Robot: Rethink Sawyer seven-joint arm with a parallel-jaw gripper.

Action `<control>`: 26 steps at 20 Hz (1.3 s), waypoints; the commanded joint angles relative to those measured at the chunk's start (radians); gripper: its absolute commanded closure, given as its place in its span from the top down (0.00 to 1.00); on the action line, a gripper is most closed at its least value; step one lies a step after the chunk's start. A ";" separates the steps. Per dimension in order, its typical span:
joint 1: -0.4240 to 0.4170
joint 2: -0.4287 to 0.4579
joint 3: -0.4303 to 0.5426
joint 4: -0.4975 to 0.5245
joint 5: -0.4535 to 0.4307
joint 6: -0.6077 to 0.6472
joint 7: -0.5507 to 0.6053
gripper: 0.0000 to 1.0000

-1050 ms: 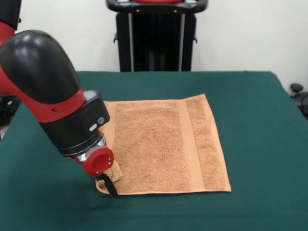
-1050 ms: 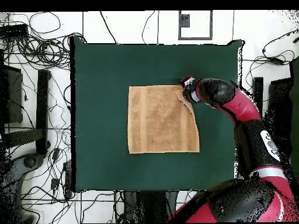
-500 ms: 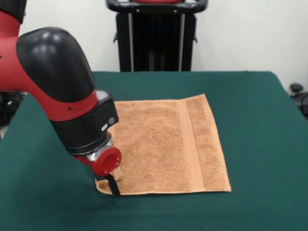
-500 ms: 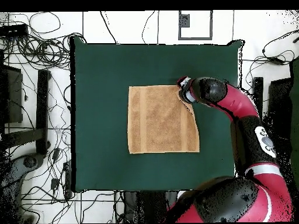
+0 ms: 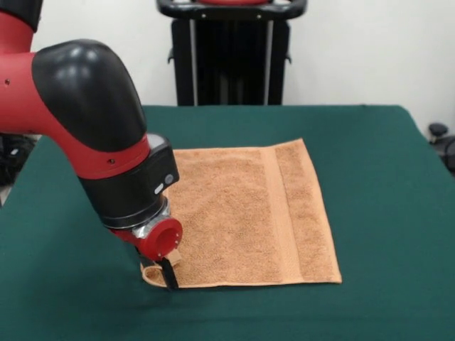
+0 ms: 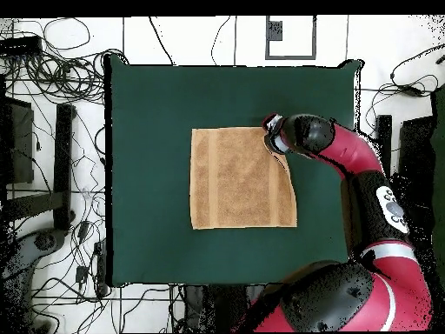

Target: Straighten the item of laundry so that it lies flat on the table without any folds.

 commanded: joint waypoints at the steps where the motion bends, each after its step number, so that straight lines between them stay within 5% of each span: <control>1: 0.035 0.159 -0.053 0.041 -0.121 -0.143 -0.031 1.00; 17: 0.033 0.132 -0.064 0.071 -0.126 -0.123 -0.043 1.00; 18: 0.034 0.133 -0.068 0.074 -0.115 -0.120 -0.024 0.00; 26: 0.044 0.133 -0.075 0.065 -0.119 -0.138 -0.018 0.00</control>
